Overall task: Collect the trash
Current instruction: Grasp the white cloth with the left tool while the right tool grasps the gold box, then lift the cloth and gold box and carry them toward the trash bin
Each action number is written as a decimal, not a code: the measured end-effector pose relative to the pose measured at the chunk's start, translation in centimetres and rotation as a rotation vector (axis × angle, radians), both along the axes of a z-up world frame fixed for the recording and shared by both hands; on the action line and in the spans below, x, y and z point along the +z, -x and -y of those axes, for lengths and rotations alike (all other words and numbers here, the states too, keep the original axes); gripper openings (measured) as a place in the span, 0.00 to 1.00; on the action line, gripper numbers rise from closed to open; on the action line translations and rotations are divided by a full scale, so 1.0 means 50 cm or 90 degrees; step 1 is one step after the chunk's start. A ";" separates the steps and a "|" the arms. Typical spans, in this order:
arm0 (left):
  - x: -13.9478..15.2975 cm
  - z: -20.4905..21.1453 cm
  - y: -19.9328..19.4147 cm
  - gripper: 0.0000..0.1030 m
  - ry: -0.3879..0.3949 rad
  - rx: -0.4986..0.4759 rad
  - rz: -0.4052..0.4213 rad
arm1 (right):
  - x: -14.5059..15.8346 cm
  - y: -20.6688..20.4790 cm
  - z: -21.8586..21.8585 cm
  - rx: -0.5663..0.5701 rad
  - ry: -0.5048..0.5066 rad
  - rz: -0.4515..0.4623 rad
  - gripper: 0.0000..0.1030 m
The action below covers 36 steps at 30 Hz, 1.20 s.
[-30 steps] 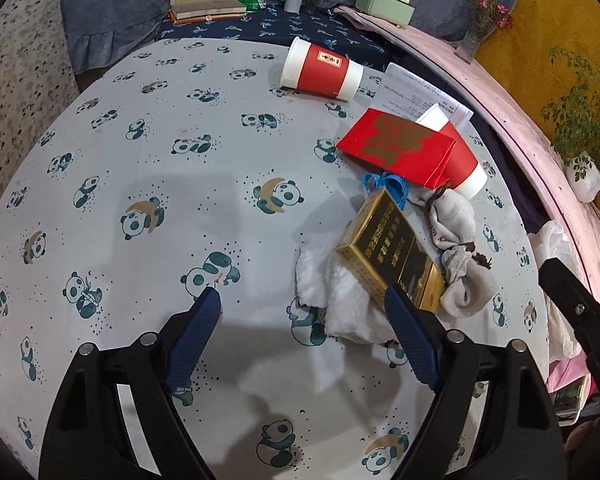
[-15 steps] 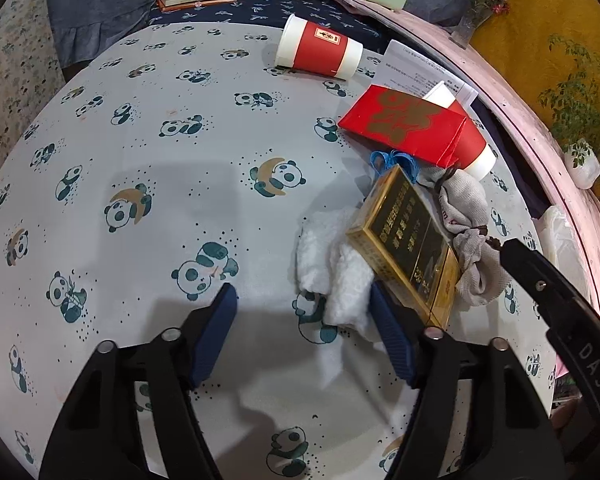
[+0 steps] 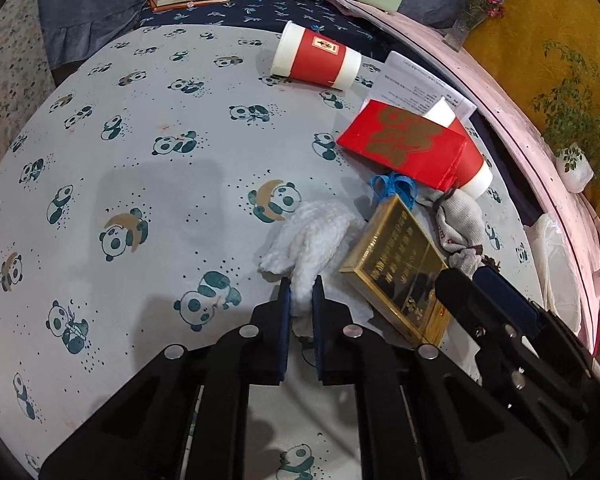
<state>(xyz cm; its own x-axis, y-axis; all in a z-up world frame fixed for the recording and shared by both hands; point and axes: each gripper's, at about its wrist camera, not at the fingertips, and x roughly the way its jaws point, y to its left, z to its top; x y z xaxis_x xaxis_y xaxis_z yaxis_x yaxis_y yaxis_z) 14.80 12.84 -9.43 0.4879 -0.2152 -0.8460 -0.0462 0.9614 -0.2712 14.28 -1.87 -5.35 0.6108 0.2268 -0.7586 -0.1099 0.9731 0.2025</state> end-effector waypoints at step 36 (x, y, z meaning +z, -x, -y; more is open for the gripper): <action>0.058 0.035 0.005 0.09 0.021 -0.015 0.023 | 0.009 0.015 0.064 0.085 -0.016 0.008 0.16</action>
